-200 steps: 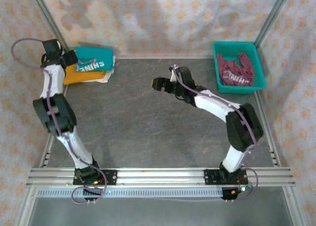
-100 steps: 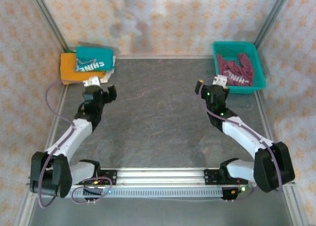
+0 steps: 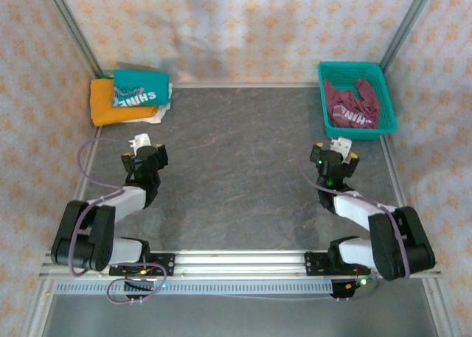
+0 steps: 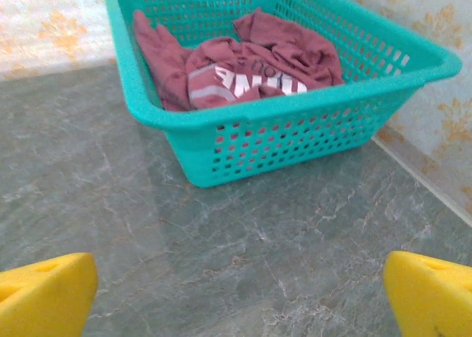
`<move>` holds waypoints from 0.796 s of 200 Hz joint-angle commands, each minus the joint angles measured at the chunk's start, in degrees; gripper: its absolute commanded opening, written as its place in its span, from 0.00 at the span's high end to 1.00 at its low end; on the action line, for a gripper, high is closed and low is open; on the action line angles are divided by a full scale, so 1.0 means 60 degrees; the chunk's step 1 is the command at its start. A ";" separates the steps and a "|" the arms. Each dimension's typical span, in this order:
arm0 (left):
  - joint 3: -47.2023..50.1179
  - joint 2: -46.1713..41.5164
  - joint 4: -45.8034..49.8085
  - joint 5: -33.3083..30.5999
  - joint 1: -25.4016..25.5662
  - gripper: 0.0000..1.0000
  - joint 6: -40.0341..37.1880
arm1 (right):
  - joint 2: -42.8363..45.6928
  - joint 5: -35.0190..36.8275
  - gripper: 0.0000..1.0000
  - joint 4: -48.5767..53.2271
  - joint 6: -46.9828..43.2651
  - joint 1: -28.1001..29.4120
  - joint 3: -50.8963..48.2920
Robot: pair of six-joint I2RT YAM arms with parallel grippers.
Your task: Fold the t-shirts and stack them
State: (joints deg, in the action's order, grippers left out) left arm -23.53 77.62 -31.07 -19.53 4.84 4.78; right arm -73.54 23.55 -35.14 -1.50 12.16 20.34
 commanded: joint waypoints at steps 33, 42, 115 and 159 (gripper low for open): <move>0.0432 0.1102 -0.2738 0.0967 -0.0089 0.07 -0.0681 | -0.1586 -0.1631 0.00 -0.4011 -0.0818 -0.0703 -0.0824; 0.0581 0.1341 -0.3320 0.1225 -0.0075 0.07 -0.0865 | -0.2008 -0.2197 0.00 -0.4925 -0.0698 -0.0947 -0.1119; -0.0138 0.1352 -0.1930 0.2098 -0.0331 0.00 -0.0854 | -0.2537 -0.3434 0.01 -0.2724 -0.0022 -0.1880 0.0284; -0.0147 0.1351 -0.1921 0.2111 -0.0323 0.00 -0.0858 | -0.2496 -0.3824 0.01 -0.2407 -0.0217 -0.1837 0.0385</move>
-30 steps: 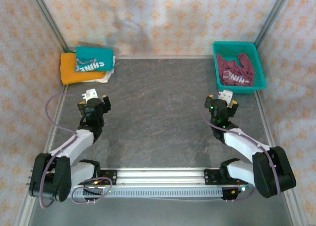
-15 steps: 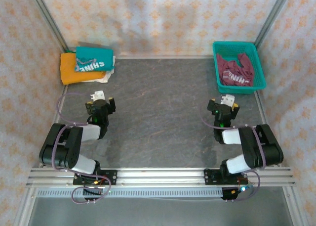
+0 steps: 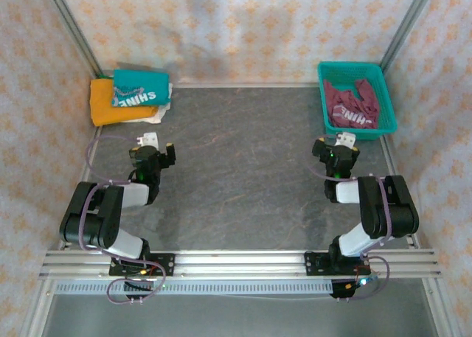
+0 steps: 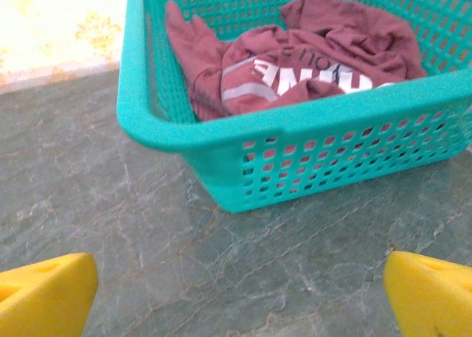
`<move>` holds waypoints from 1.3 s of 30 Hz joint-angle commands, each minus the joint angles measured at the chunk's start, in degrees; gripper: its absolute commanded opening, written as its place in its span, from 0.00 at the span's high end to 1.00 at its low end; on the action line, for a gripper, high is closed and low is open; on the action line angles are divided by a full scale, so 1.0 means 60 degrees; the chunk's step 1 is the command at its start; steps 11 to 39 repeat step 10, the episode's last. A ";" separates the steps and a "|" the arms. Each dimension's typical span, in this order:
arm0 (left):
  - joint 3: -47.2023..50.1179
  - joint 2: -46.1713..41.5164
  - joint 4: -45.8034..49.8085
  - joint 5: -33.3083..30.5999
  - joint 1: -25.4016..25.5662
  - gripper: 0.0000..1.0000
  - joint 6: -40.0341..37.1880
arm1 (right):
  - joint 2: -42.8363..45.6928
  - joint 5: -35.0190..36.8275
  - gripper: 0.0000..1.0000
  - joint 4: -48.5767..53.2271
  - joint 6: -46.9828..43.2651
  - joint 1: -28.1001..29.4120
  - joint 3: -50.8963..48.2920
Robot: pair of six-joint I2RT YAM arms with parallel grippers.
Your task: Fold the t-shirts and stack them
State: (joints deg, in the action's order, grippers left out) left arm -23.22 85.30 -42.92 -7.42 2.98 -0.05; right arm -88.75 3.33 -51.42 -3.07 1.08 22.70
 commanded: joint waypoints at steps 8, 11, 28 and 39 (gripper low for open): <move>-0.0231 0.0071 0.0106 0.0167 -0.0043 0.00 -0.0037 | -0.0028 -0.0636 0.01 0.0535 0.0083 -0.0063 0.0161; -0.0217 0.0069 0.0107 0.0156 -0.0043 0.00 -0.0037 | 0.0018 -0.0644 0.01 0.0484 0.0062 -0.0063 0.0104; -0.0217 0.0069 0.0107 0.0156 -0.0043 0.00 -0.0037 | 0.0018 -0.0644 0.01 0.0484 0.0062 -0.0063 0.0104; -0.0217 0.0069 0.0107 0.0156 -0.0043 0.00 -0.0037 | 0.0018 -0.0644 0.01 0.0484 0.0062 -0.0063 0.0104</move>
